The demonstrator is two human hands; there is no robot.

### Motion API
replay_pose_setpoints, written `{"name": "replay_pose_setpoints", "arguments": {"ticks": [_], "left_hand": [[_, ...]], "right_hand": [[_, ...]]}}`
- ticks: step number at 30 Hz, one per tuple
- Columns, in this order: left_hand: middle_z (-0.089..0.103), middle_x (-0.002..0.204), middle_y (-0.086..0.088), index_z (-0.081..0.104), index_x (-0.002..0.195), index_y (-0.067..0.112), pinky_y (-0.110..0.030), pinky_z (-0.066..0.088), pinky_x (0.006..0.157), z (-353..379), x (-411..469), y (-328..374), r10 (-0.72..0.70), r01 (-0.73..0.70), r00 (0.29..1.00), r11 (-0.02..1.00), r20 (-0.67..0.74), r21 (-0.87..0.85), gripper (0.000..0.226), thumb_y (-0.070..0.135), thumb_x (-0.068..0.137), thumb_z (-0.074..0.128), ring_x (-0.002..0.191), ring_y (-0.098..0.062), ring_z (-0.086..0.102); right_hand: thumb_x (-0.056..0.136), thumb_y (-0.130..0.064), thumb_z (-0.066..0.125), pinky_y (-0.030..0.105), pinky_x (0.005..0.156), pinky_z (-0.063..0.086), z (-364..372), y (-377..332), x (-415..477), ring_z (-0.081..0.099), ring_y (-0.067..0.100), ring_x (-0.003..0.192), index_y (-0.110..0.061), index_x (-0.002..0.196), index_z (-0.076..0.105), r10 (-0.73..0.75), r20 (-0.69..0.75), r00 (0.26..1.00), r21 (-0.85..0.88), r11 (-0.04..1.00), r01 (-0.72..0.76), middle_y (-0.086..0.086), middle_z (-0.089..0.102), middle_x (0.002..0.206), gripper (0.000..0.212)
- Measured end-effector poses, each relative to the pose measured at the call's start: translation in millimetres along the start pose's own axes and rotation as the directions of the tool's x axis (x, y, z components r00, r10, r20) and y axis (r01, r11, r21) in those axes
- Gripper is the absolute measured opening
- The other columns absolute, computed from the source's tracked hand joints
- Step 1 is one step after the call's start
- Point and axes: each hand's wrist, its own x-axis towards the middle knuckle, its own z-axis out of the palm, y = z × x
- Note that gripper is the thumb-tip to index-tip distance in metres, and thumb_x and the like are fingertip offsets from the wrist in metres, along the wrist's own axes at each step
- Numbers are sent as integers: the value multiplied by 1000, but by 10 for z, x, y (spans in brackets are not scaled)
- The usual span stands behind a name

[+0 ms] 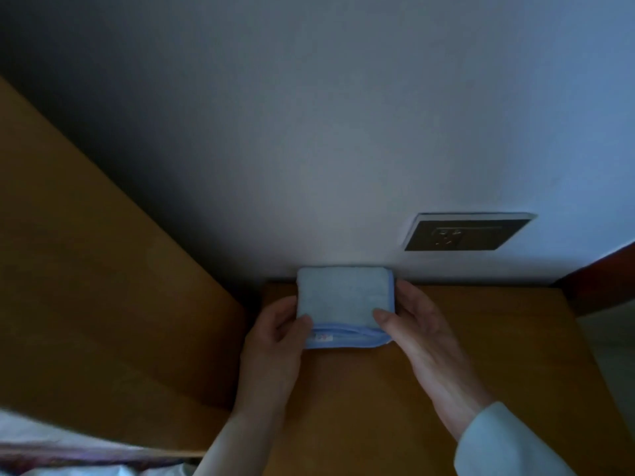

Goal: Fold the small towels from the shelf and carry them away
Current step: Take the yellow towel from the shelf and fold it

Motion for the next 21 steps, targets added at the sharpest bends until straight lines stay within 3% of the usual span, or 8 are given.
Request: {"name": "replay_pose_setpoints", "arguments": {"ticks": [2, 4, 8, 10, 12, 17, 21], "left_hand": [[72, 105, 17, 67, 100, 35, -10, 50, 70, -8, -66, 146, 29, -30, 1000, 999, -11, -35, 24, 11, 97, 66, 88, 9, 68], [72, 110, 13, 68, 101, 35, -15, 49, 76, -24, -156, 315, 60, -62, 998, 996, -26, -66, 21, 14, 97, 67, 99, 0, 67], [73, 109, 15, 70, 109, 33, -19, 50, 84, -94, -507, 743, 134, -133, 991, 981, -2, -138, 19, 19, 97, 66, 101, -3, 67], [76, 105, 18, 72, 113, 33, -21, 52, 86, -153, -745, 992, 198, -193, 980, 971, 20, -143, 21, 22, 96, 67, 98, 1, 69], [75, 107, 23, 73, 114, 33, -25, 53, 88, -224, -1001, 1275, 282, -273, 958, 953, 54, -129, 22, 27, 94, 67, 98, 4, 69], [75, 113, 20, 71, 116, 30, -32, 53, 96, -407, -1732, 2159, 454, -430, 884, 883, 111, -189, 39, 41, 79, 65, 105, 3, 69], [74, 116, 18, 69, 120, 31, -33, 53, 97, -610, -2326, 2927, 568, -528, 814, 811, 123, -252, 39, 44, 83, 67, 108, -1, 68]], "right_hand": [[90, -30, 72, 13, 80, 47, 15, -119, -90, 57, -14, 111, -50, 126, 53, -24, -9, 1000, 14, 1000, 24, -31, 61, 122, 45], [91, -32, 69, 8, 75, 49, 25, -271, -200, 58, -22, 103, -46, 131, 52, -58, -23, 998, 31, 998, 59, -31, 60, 122, 46], [76, -53, 65, 20, 98, 46, 34, -680, -544, 55, -11, 118, -46, 136, 51, -160, -64, 985, 15, 987, 161, -28, 58, 132, 63], [77, -60, 62, 21, 99, 45, 34, -913, -777, 54, -17, 115, -55, 130, 51, -218, -61, 974, -17, 976, 217, -38, 58, 125, 55], [85, -65, 60, 20, 97, 43, 28, -1178, -1055, 52, -22, 113, -61, 126, 51, -286, -63, 956, -48, 958, 283, -43, 56, 124, 42], [79, -72, 47, 24, 100, 40, 21, -2013, -1780, 46, -22, 121, -63, 131, 44, -436, -44, 899, -120, 896, 428, -42, 50, 135, 52], [80, -75, 46, 23, 99, 43, 20, -2812, -2409, 49, -20, 121, -64, 129, 43, -530, -31, 848, -126, 843, 522, -44, 49, 133, 50]]}}
